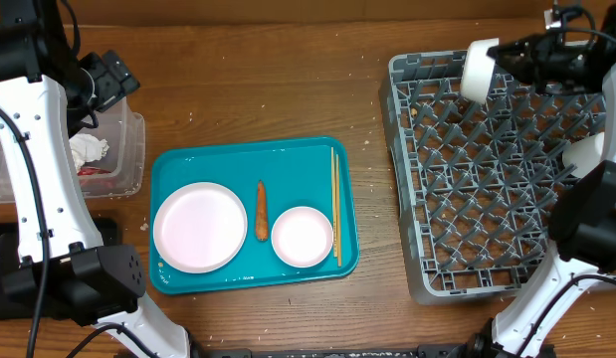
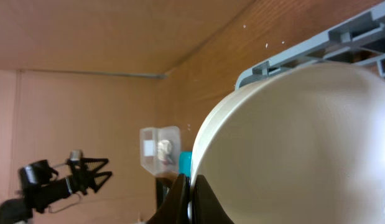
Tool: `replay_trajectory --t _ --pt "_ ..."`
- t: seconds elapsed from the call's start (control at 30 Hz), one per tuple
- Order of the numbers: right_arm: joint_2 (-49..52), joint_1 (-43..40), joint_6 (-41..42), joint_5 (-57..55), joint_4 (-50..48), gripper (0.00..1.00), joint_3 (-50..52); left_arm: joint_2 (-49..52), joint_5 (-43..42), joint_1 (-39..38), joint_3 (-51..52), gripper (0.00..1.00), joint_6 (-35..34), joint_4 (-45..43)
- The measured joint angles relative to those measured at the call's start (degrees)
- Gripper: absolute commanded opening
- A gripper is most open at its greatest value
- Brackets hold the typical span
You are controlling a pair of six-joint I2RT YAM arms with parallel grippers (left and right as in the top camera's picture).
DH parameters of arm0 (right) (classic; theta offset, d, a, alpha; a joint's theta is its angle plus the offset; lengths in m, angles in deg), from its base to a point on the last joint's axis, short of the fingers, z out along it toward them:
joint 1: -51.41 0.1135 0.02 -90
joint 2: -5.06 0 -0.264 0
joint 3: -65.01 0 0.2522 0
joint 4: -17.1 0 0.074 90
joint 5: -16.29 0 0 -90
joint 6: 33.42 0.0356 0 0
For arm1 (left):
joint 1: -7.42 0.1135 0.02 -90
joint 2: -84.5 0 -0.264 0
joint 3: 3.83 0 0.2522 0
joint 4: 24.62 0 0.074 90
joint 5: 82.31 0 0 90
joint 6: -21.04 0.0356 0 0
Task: Sort waste into correct bins and load items into the dishwasher
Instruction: 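Lift the white bowl and set it upside down in the rack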
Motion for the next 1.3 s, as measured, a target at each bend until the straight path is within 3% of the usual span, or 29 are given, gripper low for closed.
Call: replay_trajectory --t 0.3,0.97,1.3 --pt "0.04 -0.28 -0.15 9.2 -4.17 0.04 5.25 0.0 0.04 0.0 0.0 1.0 -0.02 0.15" --pt "2.29 -1.46 5.05 6.49 -9.75 0.04 7.89 0.0 0.22 0.0 0.0 1.0 0.0 1.51" --pt "2.45 -4.74 9.6 2.38 -9.55 0.17 7.32 0.0 0.22 -0.02 0.0 1.0 0.0 1.36"
